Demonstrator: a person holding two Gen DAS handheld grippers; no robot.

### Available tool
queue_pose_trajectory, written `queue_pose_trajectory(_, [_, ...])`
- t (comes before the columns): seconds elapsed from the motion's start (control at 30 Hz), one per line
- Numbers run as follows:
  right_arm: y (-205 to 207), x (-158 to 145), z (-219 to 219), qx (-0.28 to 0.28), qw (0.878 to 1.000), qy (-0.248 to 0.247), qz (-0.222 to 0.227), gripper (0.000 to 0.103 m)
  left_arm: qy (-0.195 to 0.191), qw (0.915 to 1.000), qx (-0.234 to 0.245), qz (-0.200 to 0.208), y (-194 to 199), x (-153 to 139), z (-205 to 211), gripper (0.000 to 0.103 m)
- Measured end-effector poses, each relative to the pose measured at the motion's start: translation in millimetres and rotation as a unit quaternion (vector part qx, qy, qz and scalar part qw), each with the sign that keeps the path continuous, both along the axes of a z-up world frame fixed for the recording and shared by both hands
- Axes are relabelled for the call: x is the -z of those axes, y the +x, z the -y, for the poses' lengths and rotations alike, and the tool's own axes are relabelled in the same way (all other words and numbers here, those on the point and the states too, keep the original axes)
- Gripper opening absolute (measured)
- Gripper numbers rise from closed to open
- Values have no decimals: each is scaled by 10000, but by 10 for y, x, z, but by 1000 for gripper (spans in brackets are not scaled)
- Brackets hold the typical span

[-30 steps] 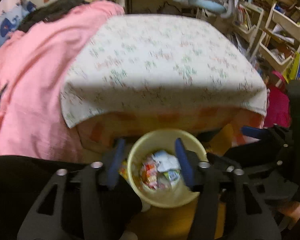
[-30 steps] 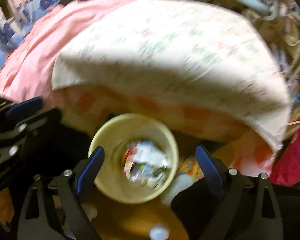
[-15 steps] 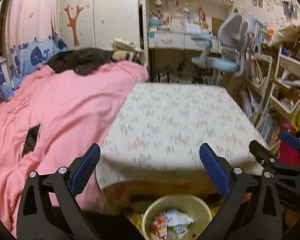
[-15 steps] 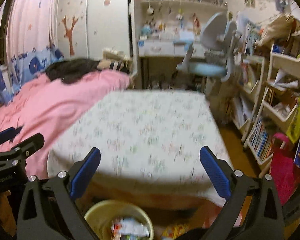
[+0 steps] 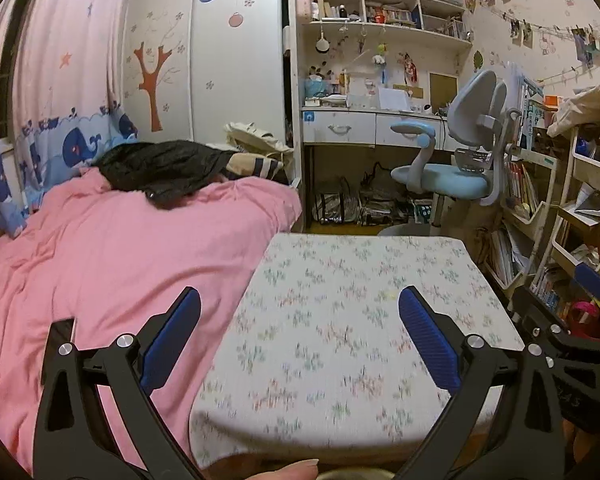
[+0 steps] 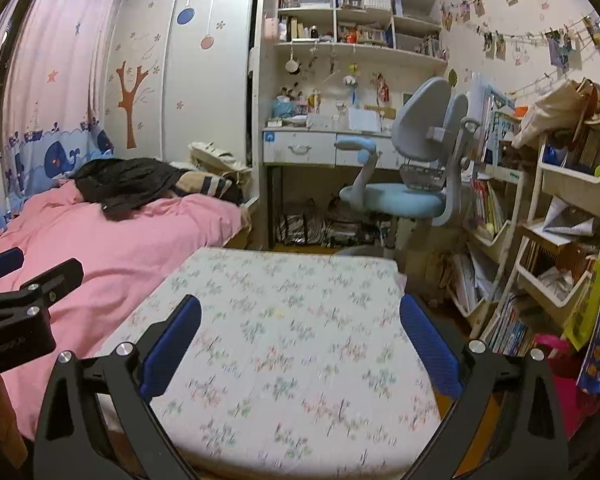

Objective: Collect trash

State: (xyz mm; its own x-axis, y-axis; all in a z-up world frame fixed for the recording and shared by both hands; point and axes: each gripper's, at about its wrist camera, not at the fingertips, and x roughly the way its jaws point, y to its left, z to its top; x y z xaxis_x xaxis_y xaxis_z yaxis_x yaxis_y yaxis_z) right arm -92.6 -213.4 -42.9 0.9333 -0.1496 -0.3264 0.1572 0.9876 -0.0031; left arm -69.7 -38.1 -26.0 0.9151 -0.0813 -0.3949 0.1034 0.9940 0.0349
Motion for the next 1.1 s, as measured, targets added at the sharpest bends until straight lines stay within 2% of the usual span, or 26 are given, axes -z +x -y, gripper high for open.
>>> queue_pose_trajectory(0.27, [362, -98, 108, 150, 9997, -102, 136, 96, -71, 9999, 37, 107, 464, 6, 149, 96])
queue_pose_trajectory(0.5, [594, -10, 187, 215, 9997, 8, 90, 96, -56, 9998, 156, 70, 800, 38, 268, 96])
queue_pose_trajectory(0.83, [870, 77, 299, 422, 9991, 63, 53, 96, 9, 9997, 225, 52, 1127, 57, 395, 96])
queue_pose_trajectory(1.1, [885, 60, 206, 334, 9994, 1, 81, 96, -37, 9997, 203, -106, 1250, 138, 347, 96])
